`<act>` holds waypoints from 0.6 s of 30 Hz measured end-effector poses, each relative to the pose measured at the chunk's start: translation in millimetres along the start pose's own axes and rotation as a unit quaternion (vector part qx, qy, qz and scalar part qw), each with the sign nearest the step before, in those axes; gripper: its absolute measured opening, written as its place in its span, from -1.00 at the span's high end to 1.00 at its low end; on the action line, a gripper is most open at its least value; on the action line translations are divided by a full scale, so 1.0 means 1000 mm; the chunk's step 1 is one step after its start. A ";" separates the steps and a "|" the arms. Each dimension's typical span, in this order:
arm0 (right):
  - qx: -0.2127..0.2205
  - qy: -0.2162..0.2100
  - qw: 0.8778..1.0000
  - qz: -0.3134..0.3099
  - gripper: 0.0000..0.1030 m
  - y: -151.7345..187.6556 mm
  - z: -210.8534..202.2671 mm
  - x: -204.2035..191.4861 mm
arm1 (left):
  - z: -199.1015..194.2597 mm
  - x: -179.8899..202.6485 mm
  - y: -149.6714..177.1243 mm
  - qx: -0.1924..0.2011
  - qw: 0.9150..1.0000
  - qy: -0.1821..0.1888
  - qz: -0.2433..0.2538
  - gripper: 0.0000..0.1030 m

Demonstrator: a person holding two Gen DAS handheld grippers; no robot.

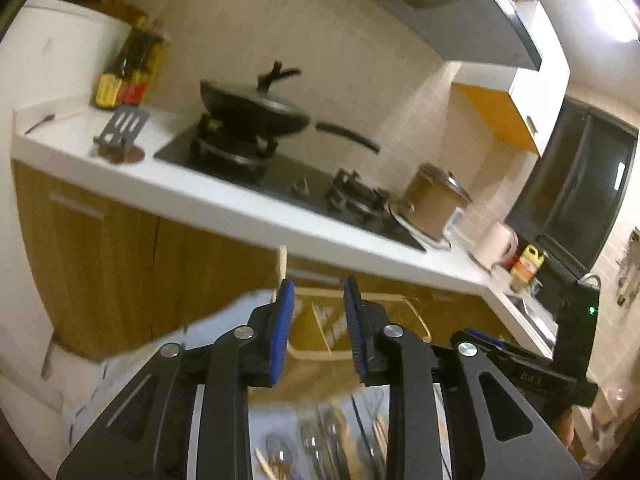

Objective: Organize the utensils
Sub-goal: 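Open the left gripper to drop the chopstick into the basket while the right gripper releases the spoon, then lower the right gripper onto the black spoon and close it while the left gripper grasps a clear spoon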

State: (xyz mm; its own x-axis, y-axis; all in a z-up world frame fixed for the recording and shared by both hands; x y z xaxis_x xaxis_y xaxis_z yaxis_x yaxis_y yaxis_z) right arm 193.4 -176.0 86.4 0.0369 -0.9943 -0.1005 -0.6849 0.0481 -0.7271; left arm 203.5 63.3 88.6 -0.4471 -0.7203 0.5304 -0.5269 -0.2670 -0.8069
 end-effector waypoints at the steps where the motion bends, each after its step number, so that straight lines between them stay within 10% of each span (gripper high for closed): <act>1: -0.009 0.000 1.000 0.001 -0.18 0.005 -0.002 0.001 | -0.003 0.001 0.002 -0.006 1.000 0.001 -0.001 0.49; 18: -0.151 0.028 0.988 0.031 -0.18 0.129 -0.016 0.023 | -0.001 -0.008 0.092 -0.165 0.986 -0.014 -0.020 0.49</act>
State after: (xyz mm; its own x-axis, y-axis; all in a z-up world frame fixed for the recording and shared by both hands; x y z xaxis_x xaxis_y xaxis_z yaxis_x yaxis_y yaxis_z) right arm 93.9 -193.8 1.3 -0.0470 -0.9944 -0.0948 -0.8711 0.0873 -0.4833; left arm 157.8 45.4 10.1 -0.4022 -0.7325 0.5492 -0.7532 -0.0763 -0.6534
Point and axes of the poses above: each gripper's, at about its wrist camera, not at the fingertips, and z roughly the way its jaws point, x to its right, y to its underside, the point moved 7 cm from there along z, roughly the way its jaws point, and after that the axes turned 13 degrees about y, right-handed, at the moved point
